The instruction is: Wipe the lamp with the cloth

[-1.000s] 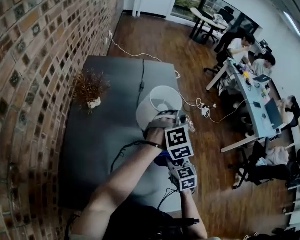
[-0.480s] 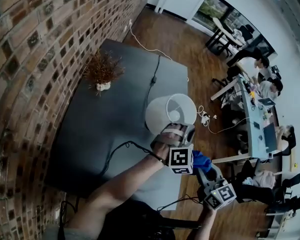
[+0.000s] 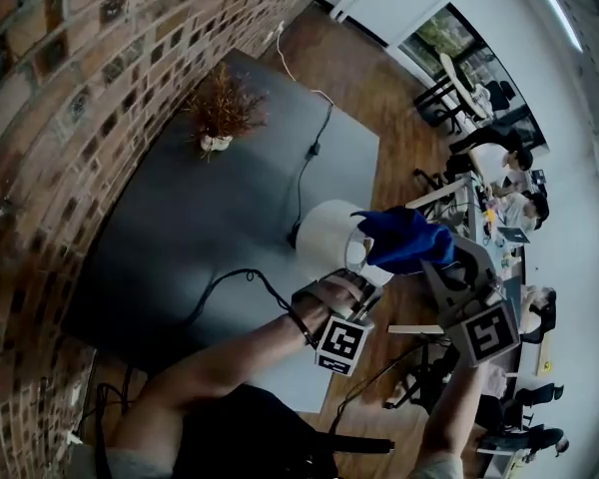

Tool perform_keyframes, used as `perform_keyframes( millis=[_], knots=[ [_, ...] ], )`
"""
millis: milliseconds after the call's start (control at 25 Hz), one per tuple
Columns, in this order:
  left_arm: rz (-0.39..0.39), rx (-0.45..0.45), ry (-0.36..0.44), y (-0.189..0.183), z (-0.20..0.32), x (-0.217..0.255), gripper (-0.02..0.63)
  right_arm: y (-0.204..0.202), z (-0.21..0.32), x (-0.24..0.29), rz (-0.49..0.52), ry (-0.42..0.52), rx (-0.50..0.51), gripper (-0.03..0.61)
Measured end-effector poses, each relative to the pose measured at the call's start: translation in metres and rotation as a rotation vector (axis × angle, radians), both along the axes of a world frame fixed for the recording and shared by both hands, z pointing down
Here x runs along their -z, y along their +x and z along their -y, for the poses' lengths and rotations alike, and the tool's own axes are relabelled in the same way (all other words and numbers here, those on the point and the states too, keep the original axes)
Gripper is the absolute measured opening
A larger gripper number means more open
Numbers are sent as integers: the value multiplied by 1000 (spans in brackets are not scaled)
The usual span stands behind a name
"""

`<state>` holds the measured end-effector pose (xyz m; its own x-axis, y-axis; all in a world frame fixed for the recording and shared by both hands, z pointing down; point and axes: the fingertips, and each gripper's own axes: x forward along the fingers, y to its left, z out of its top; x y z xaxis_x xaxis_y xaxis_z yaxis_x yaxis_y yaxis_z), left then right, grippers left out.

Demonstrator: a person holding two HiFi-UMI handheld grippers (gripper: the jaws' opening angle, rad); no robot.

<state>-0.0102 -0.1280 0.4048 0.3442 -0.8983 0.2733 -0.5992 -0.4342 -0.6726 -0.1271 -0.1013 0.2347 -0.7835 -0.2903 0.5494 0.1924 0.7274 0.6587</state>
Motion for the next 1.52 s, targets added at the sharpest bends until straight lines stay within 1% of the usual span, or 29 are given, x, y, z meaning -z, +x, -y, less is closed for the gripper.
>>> perform_keyframes(
  millis=[80,120,200,280,360,440,480,560,640,680,720,800,840,880,920,1000,1040,1080,1120,1160,1200,1240,1280,1320,1360,1400,1520],
  knots=[
    [31,-58,3,7,-13,-7,27,-26,-8,-30,-93,-30,109,95],
    [49,-83,4,10,-19,-11,17,-39,-13,-48,-158,-50,173,95],
    [88,-114,6,14,-27,-17,16,-55,-19,-88,-343,-90,290,95],
    [119,-136,2,16,-35,-21,17,-63,-13,-127,-542,-104,371,95],
    [139,-168,-12,21,-41,-26,17,-67,0,-159,-701,-112,412,95],
    [155,-198,-23,25,-46,-28,17,-70,9,-186,-826,-137,436,95],
    [162,-208,-26,26,-47,-29,17,-72,14,-199,-877,-140,441,94],
    [176,-222,-23,28,-50,-30,17,-78,29,-230,-954,-109,440,94],
    [198,-234,-25,30,-54,-34,17,-89,49,-263,-992,-43,423,94],
    [215,-237,-26,31,-55,-37,20,-95,60,-277,-996,-2,409,94],
    [232,-240,-27,32,-57,-41,40,-102,71,-289,-988,40,391,93],
    [242,-244,-27,34,-59,-44,53,-119,91,-298,-931,118,344,93],
    [240,-244,-26,34,-59,-44,52,-127,95,-294,-888,124,326,94],
    [238,-244,-24,33,-59,-43,52,-133,91,-281,-842,90,324,94],
    [233,-241,-20,31,-58,-42,54,-137,79,-263,-798,20,339,93],
    [217,-235,-13,25,-56,-38,54,-138,41,-220,-734,-173,413,92],
    [208,-235,-12,22,-54,-37,54,-132,18,-200,-727,-269,471,93],
    [198,-237,-14,20,-53,-35,54,-123,-5,-184,-742,-349,537,92],
    [188,-237,-17,17,-51,-33,54,-112,-25,-176,-783,-399,600,92],
    [175,-236,-22,13,-48,-32,54,-99,-39,-179,-846,-415,647,93],
    [159,-233,-28,10,-46,-30,54,-86,-44,-193,-923,-398,676,93],
    [143,-231,-34,7,-44,-29,54,-75,-43,-213,-999,-356,684,92],
    [128,-231,-42,4,-43,-28,54,-68,-37,-234,-1058,-302,672,92],
    [119,-235,-50,2,-43,-28,60,-68,-28,-252,-1088,-251,643,94],
    [118,-241,-58,1,-44,-29,70,-74,-15,-266,-1089,-206,598,94],
    [119,-246,-62,0,-45,-31,74,-86,2,-277,-1068,-160,542,94],
    [111,-244,-60,0,-47,-32,86,-126,68,-296,-944,12,346,94]
  ],
)
